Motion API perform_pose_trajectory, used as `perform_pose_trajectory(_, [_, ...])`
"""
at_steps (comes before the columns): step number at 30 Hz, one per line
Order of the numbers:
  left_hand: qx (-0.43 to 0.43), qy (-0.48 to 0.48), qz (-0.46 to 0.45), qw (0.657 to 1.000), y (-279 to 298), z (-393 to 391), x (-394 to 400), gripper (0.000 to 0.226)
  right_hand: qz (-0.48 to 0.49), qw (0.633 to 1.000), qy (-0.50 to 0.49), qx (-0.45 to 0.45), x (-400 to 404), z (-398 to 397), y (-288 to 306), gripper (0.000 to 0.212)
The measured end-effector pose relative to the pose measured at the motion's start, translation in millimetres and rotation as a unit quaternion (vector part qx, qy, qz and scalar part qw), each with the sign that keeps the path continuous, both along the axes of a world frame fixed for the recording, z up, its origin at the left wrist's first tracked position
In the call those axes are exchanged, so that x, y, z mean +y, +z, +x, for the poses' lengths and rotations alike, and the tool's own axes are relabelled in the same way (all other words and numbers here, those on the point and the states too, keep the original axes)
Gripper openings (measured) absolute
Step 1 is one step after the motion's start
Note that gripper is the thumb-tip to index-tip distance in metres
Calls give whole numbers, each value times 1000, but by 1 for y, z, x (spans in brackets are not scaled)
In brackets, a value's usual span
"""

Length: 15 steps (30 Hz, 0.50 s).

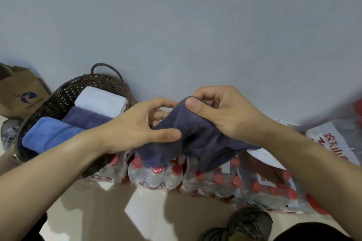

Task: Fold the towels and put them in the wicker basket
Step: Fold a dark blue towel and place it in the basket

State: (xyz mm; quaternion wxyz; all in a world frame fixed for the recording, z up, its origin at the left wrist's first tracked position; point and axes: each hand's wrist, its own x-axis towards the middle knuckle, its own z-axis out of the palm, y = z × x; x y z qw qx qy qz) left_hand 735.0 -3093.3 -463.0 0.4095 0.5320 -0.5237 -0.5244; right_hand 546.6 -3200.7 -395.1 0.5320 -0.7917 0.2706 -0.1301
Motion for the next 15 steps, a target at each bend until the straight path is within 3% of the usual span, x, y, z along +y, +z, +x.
perform_pose_trajectory(2, [-2, 14, -4, 1000, 3, -5, -1, 38, 34, 999, -16, -31, 4, 6, 0, 20])
perform_pose_trajectory(5, [65, 95, -8, 993, 5, 1, 1, 32, 63, 998, -7, -1, -7, 2, -8, 43])
perform_pose_trajectory(7, [108, 167, 4, 980, 9, 9, 2, 34, 25, 994, 29, 102, -20, -6, -28, 50])
perform_pose_trajectory(9, [102, 234, 17, 967, 13, 20, 2, 42, -55, 962, 74, 255, -36, -16, -58, 63])
perform_pose_trajectory(12, [-19, 277, 5, 961, 12, 36, 3, 55, -156, 885, 76, 433, -57, -40, -110, 88])
perform_pose_trajectory(15, [-154, 294, -19, 943, 6, 44, 7, 40, -161, 834, 26, 527, -61, -70, -151, 97])
